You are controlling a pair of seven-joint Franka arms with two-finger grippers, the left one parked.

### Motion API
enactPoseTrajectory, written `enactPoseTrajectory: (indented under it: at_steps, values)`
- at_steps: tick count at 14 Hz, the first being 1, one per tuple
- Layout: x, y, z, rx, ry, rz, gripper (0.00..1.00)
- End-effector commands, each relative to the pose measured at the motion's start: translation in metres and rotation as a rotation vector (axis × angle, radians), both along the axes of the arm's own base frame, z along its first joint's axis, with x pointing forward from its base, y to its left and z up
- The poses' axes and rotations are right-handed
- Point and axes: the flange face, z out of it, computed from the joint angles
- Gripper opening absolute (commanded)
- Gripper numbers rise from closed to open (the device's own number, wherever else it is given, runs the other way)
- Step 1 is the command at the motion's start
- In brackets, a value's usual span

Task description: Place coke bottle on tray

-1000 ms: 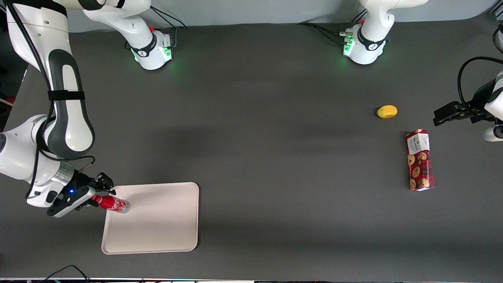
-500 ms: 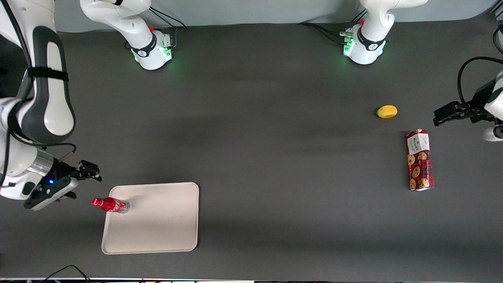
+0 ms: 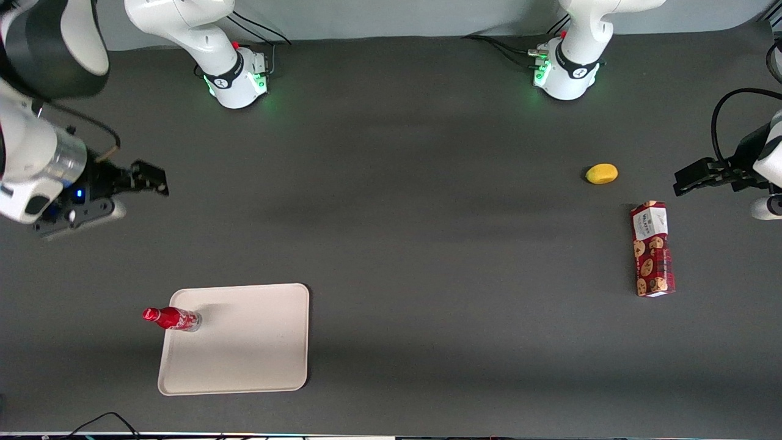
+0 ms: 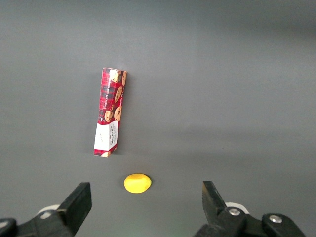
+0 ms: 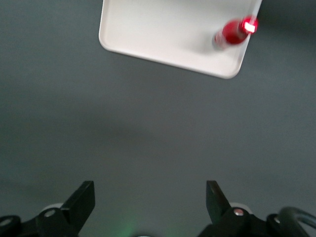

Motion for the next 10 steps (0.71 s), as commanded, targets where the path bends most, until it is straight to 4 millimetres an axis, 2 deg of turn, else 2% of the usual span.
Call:
enactPoseTrajectory:
  at_steps: [1, 2, 4, 7, 10]
  values:
    - [-0.047, -0.002, 0.0, -0.038, 0.021, -0.078, 1.0]
    - [-0.057, -0.004, 0.001, -0.057, 0.019, -0.117, 1.0]
    - [-0.062, -0.007, 0.007, -0.063, 0.03, -0.142, 1.0]
    - [-0.051, -0.014, 0.028, -0.05, -0.008, -0.168, 1.0]
    - [-0.043, -0.022, 0.033, -0.048, -0.009, -0.188, 1.0]
